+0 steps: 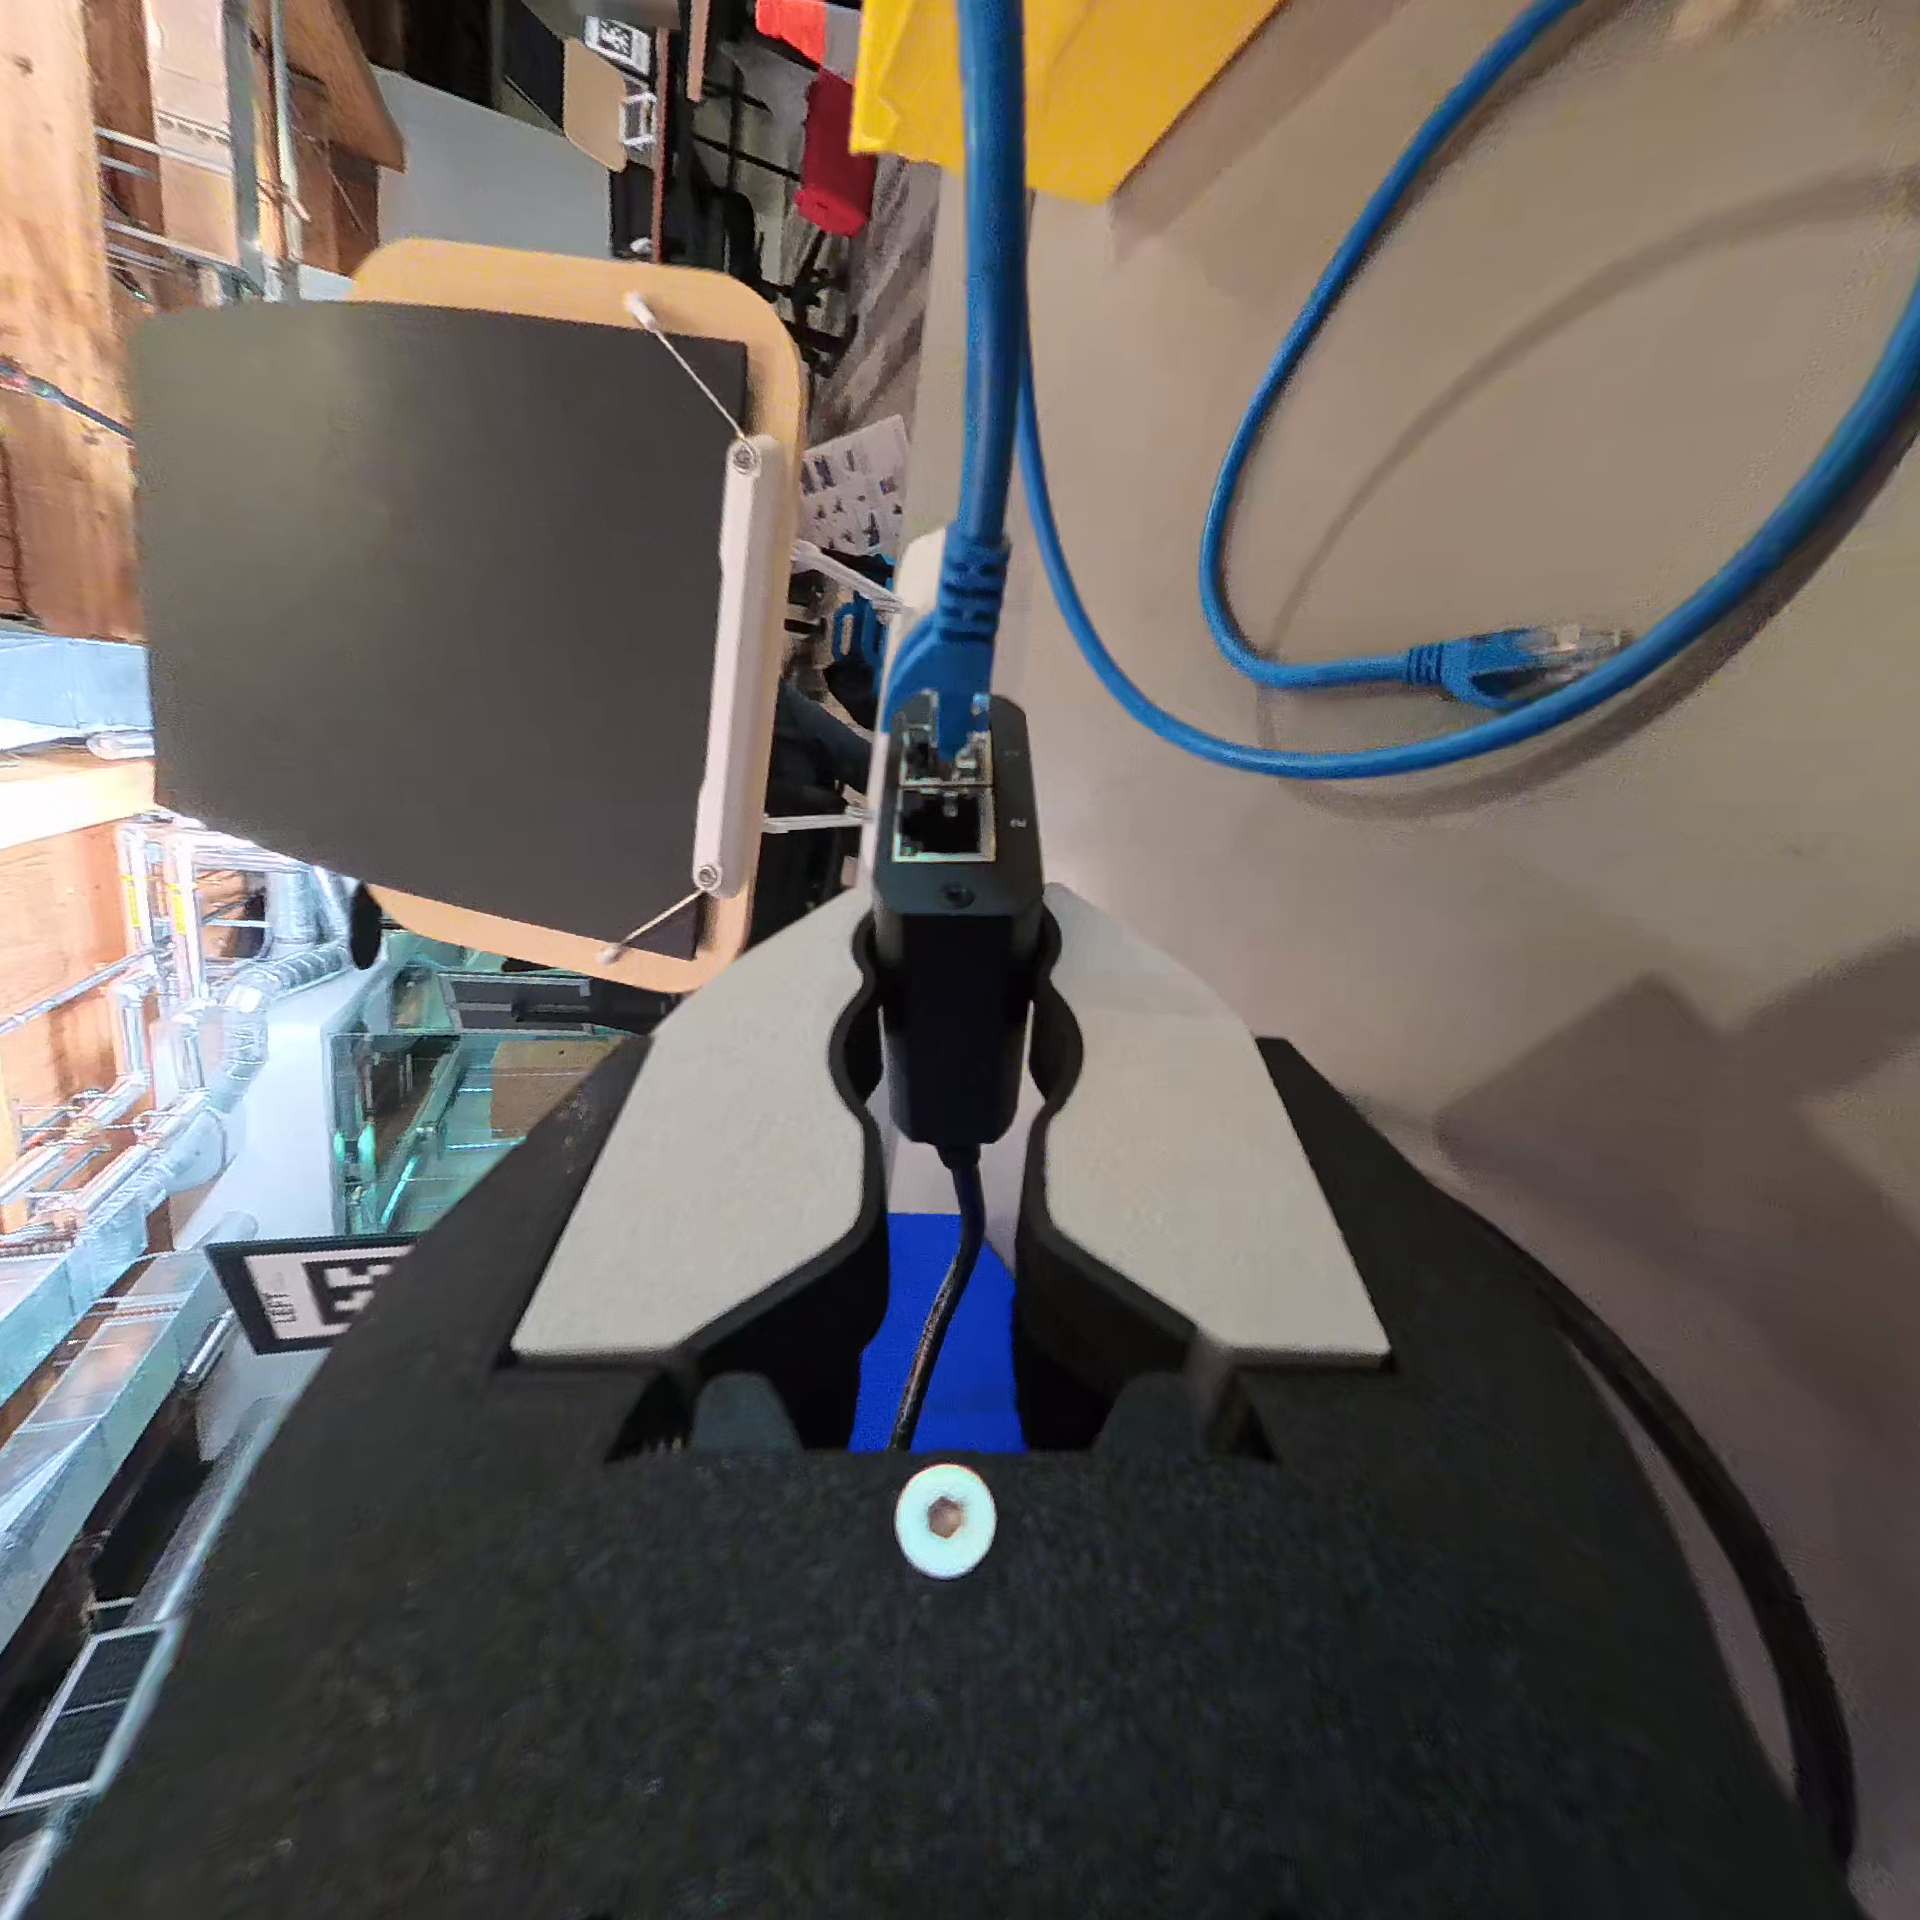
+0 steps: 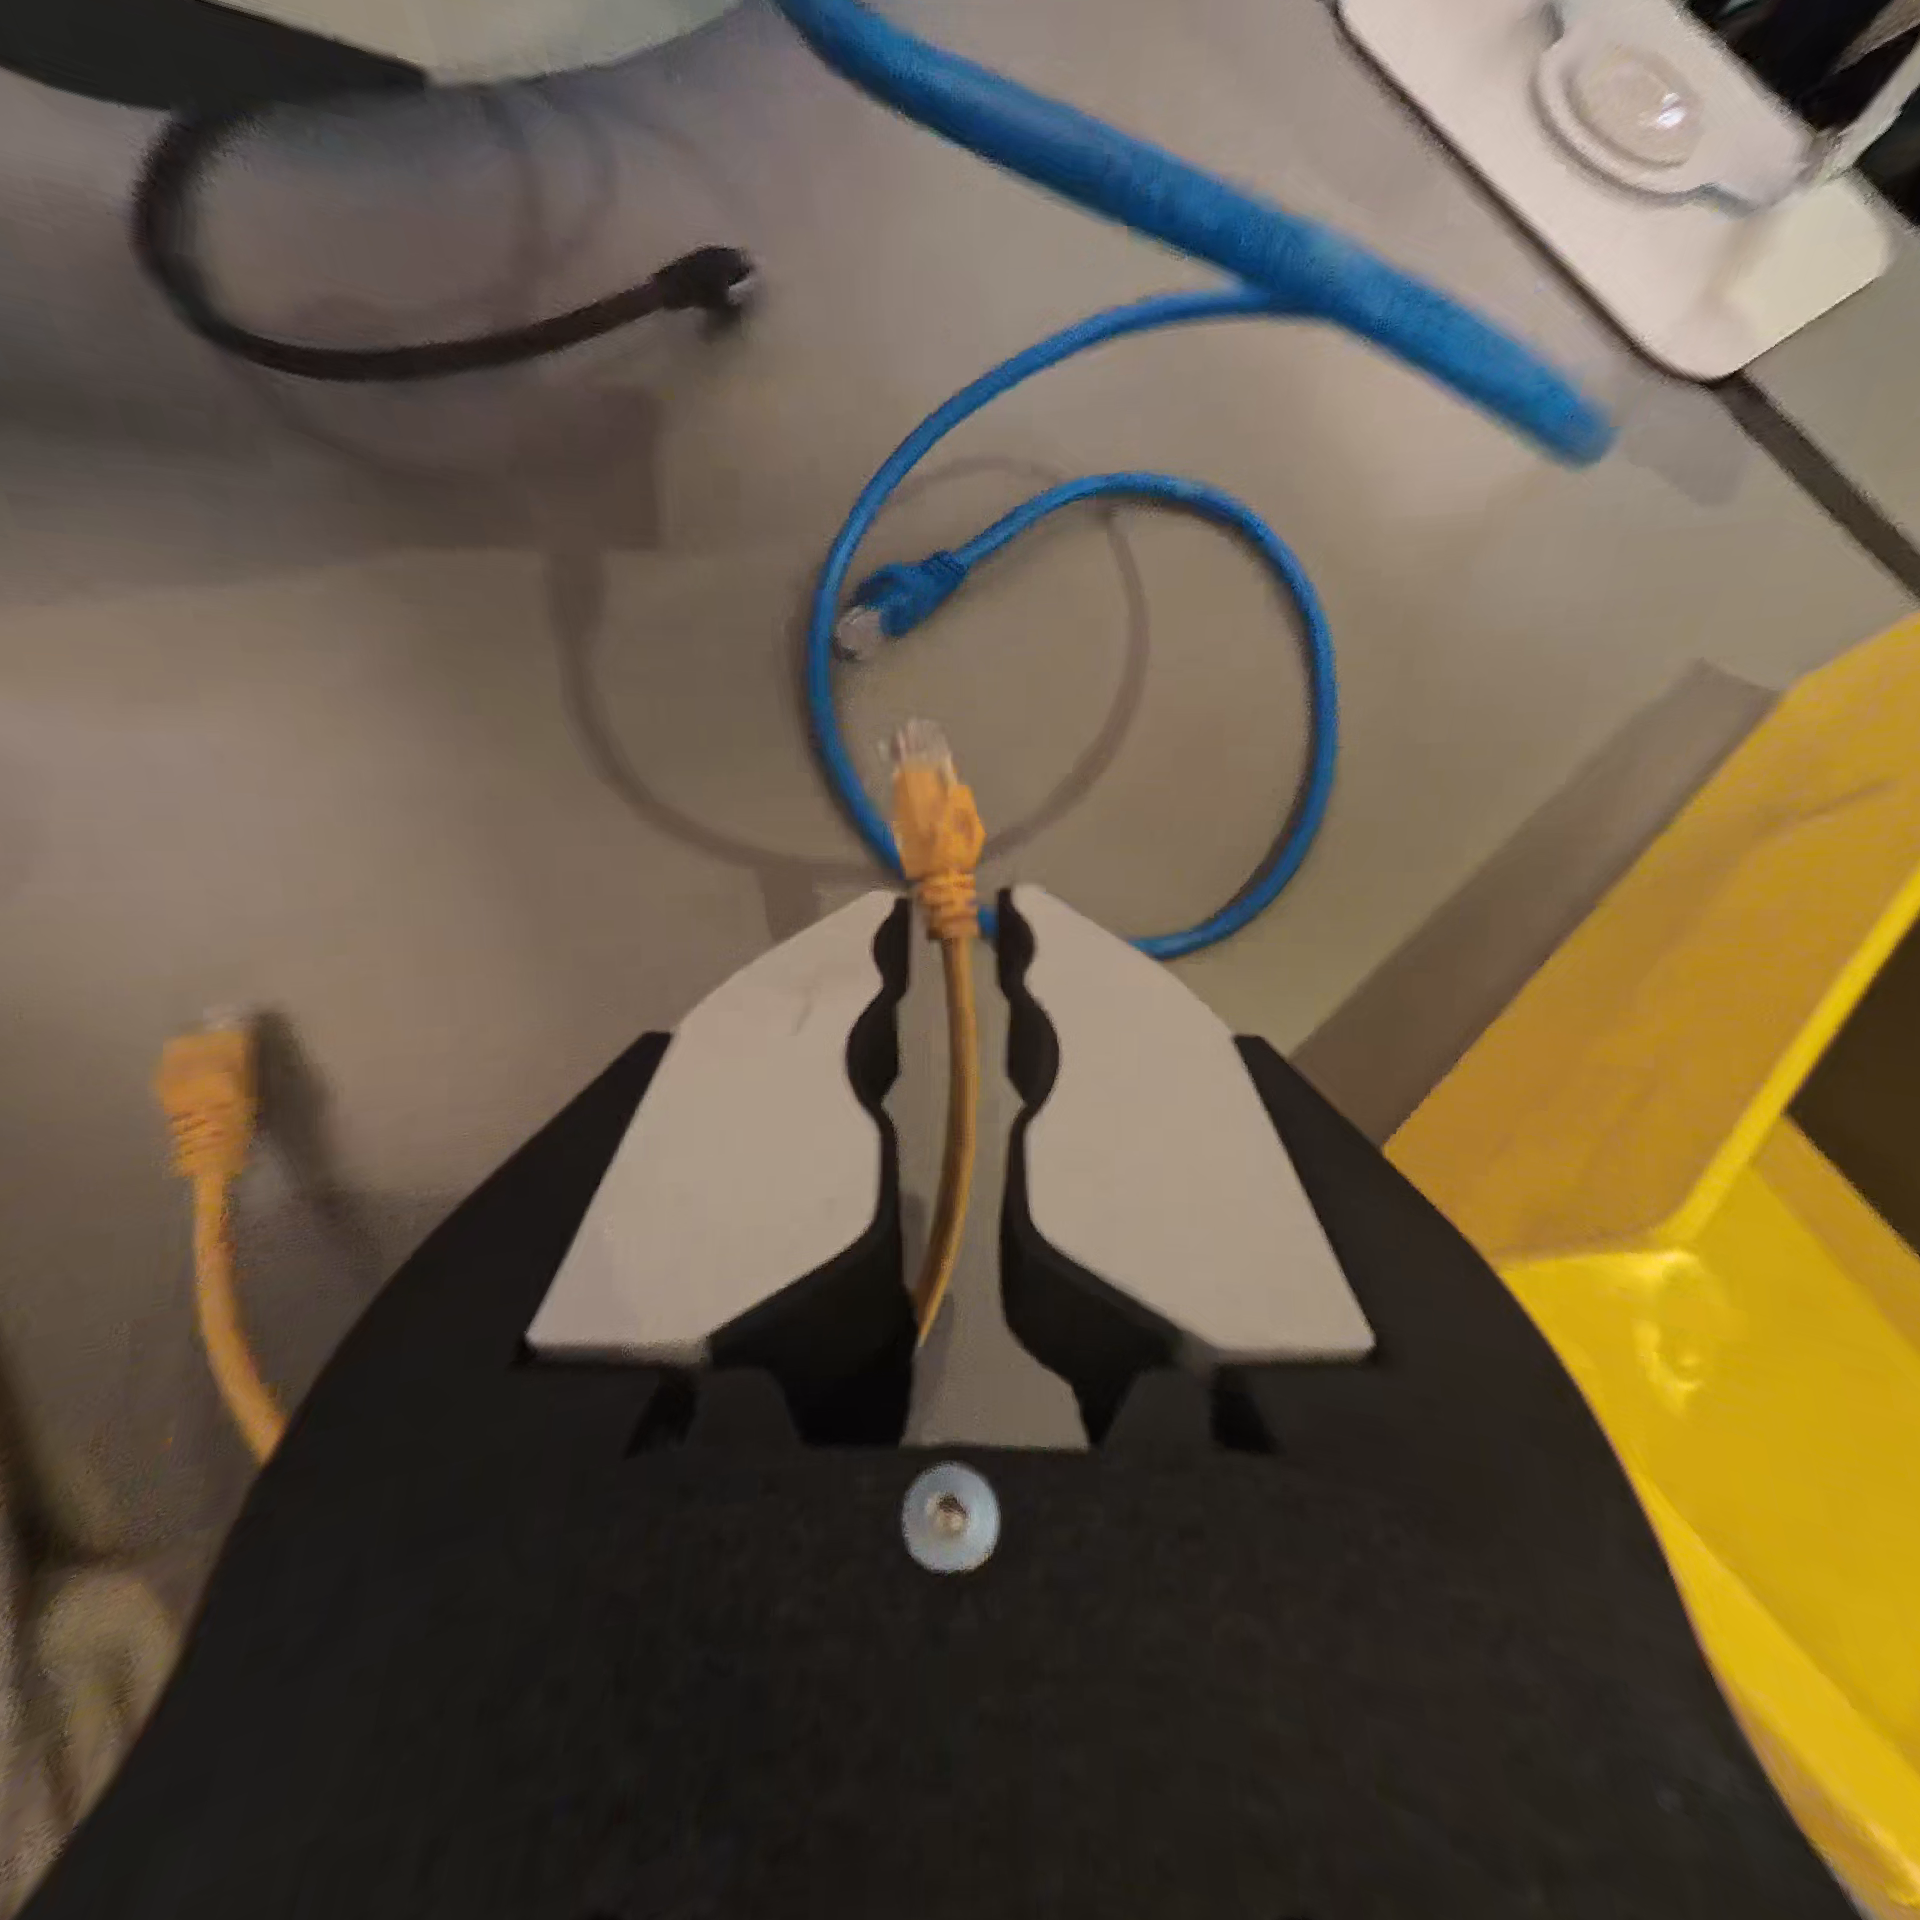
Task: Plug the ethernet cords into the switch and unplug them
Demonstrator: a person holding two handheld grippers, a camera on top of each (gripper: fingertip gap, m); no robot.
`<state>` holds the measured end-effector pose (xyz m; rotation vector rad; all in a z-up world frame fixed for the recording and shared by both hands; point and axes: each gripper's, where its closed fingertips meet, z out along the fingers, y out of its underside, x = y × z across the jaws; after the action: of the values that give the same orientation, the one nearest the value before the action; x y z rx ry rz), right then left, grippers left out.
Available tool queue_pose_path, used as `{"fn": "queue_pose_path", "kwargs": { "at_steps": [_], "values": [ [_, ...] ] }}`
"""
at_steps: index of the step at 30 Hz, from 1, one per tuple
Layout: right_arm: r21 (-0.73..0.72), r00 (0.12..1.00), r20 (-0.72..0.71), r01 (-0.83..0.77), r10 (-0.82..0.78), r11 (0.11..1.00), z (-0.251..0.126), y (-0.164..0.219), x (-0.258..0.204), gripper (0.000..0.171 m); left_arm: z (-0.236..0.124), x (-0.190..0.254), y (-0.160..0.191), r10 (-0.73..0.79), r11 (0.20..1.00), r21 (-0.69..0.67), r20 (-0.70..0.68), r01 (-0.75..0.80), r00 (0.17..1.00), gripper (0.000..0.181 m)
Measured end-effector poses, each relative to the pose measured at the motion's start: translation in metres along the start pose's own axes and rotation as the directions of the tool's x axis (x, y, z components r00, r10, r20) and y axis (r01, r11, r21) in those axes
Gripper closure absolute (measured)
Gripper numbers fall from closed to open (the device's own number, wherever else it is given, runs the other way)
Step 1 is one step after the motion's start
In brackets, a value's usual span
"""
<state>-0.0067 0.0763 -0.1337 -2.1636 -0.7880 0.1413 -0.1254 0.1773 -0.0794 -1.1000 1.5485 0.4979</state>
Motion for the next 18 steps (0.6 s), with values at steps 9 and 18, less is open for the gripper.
{"fn": "queue_pose_path", "kwargs": {
  "at_steps": [9, 18],
  "values": [
    [0.219, 0.882, 0.07, 0.443, -0.467, 0.869, -0.041, -0.099, -0.035, 0.133, -0.002, 0.018, -0.006, -0.014, 1.0, 0.015, -0.108, 0.016, 0.994, 0.158],
    [0.144, 0.68, 0.045, 0.721, -0.732, 0.678, 0.019, -0.104, -0.039, 0.138, -0.01, 0.025, -0.018, -0.044, 0.998, 0.025, -0.178, 0.049, 0.983, 0.158]
  ]
}}
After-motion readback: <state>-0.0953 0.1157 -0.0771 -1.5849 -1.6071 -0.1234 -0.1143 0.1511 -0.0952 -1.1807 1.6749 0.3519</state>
